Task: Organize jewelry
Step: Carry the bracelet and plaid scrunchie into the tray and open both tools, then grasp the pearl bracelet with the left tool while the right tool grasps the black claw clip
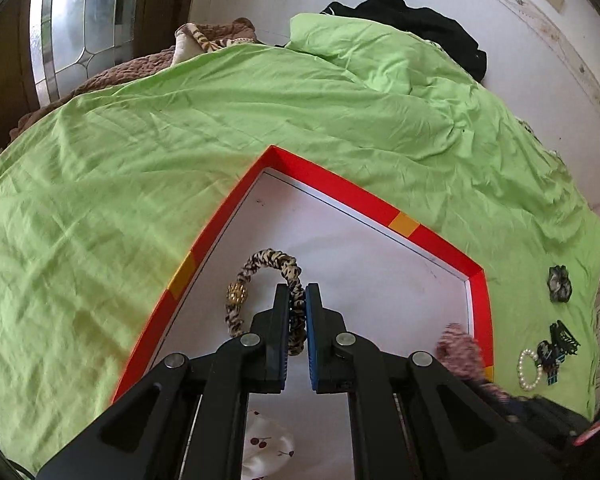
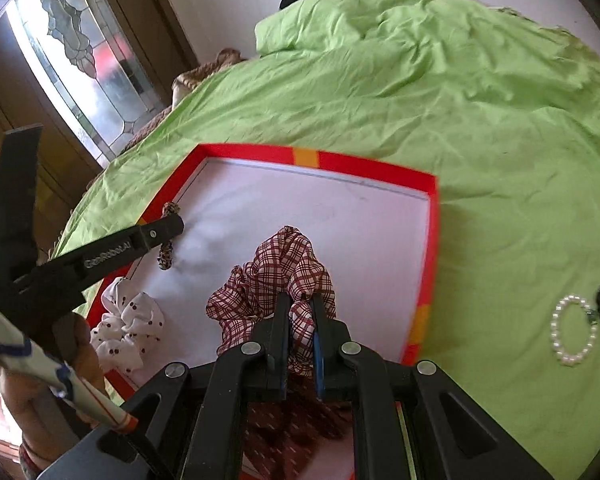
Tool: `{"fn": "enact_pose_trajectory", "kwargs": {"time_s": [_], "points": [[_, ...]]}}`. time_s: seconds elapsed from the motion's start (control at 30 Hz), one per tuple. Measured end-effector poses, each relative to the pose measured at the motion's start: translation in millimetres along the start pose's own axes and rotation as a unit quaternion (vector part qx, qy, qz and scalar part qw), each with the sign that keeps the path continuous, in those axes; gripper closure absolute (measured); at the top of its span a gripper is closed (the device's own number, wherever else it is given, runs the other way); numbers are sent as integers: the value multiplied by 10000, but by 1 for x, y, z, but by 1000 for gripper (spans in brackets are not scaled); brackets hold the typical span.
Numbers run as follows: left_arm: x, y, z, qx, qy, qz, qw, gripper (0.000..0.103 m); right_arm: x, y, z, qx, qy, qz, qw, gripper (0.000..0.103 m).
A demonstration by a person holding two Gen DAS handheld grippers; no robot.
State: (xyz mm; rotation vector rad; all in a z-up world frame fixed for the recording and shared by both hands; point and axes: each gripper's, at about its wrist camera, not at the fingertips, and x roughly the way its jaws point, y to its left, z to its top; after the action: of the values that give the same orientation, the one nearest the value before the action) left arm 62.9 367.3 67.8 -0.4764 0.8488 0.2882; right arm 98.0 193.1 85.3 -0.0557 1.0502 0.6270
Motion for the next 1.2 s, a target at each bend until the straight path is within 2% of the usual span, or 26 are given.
{"fn": "enact_pose_trajectory", "kwargs": {"time_s": [0.2,0.27,0.33,0.37,0.43,0.63,0.8,0.93,1.2], "points": [[-13,-6,-3,-1,-128,-219,9997,94,8,8,1,-120,-41,-138,9998,85],[-18,-10,-3,59,-200,-234,9995,88,3,6,2,-89,-102,-106,9999,80],[-26,-13,-6,105,-351,-229,9991,68,-4,3,2,-46,-193,-63,9998,71],[-32,-15,-7,133,-471,-193,9986,66,-10,1,2,-31,-252,-75,9996,68],[-39,-16,-8,172,-619,-140,9978,63,-18,-3,1,1,-341,-101,9994,64],[-52,-18,-13,218,-792,-63,9966,61,-43,-26,-9,169,-486,-144,9986,64],[-58,-29,-22,425,-876,55,9952,60,-72,-60,-29,310,-596,-332,9972,64],[-64,-43,-32,681,-967,145,9929,60,-96,-99,-50,429,-647,-672,9947,64],[-71,-82,-59,1255,-1039,137,9865,60,-152,-201,-103,1282,-859,-1302,9794,64]]}}
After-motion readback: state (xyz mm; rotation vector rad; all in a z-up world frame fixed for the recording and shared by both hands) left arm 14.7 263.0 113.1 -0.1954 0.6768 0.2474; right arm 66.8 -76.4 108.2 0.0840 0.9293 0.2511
